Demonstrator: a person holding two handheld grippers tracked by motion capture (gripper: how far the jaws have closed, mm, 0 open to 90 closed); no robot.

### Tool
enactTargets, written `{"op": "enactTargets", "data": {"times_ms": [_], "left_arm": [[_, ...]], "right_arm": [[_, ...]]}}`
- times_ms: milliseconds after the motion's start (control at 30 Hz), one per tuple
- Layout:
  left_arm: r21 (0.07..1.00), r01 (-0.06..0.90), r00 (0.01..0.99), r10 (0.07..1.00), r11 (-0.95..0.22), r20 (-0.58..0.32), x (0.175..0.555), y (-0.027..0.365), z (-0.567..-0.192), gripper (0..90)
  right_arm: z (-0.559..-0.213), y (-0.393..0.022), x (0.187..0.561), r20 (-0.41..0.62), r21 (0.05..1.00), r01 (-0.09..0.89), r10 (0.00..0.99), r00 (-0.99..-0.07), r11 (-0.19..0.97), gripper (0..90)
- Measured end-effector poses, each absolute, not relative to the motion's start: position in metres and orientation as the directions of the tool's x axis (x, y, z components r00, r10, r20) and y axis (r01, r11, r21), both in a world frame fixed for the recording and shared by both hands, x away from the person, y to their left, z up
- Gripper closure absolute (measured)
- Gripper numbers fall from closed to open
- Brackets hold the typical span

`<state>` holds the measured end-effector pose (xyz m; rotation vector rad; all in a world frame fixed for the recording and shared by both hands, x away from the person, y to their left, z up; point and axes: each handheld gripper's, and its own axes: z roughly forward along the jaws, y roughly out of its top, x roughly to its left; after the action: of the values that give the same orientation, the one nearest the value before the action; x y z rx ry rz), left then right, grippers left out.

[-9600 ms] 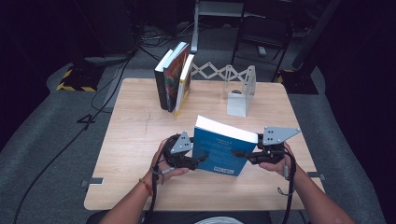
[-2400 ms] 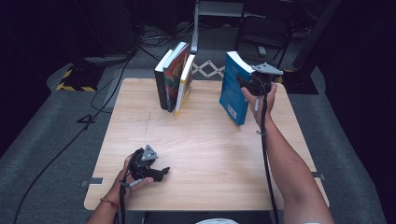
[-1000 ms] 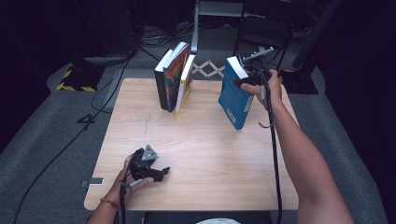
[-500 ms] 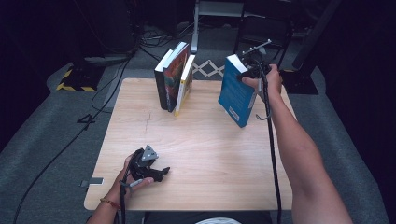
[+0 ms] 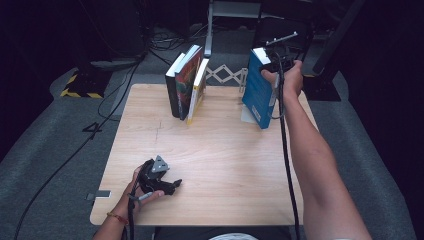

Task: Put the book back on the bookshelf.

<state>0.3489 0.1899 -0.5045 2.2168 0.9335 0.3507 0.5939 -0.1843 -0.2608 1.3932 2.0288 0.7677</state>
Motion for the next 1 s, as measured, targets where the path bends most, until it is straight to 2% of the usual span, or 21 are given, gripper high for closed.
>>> {"op": "enactTargets", "data": {"times_ms": [400, 567, 1000], "left_arm": [[0.691, 0.519, 0.710, 0.703, -0.503, -0.021, 0.348, 0.190, -0.504, 16.3], [0.690, 0.513, 0.717, 0.697, -0.511, -0.017, 0.348, 0.190, -0.504, 16.3], [0.690, 0.511, 0.718, 0.696, -0.513, -0.015, 0.348, 0.190, -0.504, 16.3]], "right_arm": [[-0.283, -0.184, 0.608, -0.090, 0.767, 0.624, 0.987, -0.130, 0.152, 60.3], [-0.293, -0.188, 0.611, -0.068, 0.772, 0.627, 0.994, -0.089, 0.109, 60.3], [-0.302, -0.187, 0.604, -0.074, 0.790, 0.603, 0.994, -0.079, 0.107, 59.7]]}}
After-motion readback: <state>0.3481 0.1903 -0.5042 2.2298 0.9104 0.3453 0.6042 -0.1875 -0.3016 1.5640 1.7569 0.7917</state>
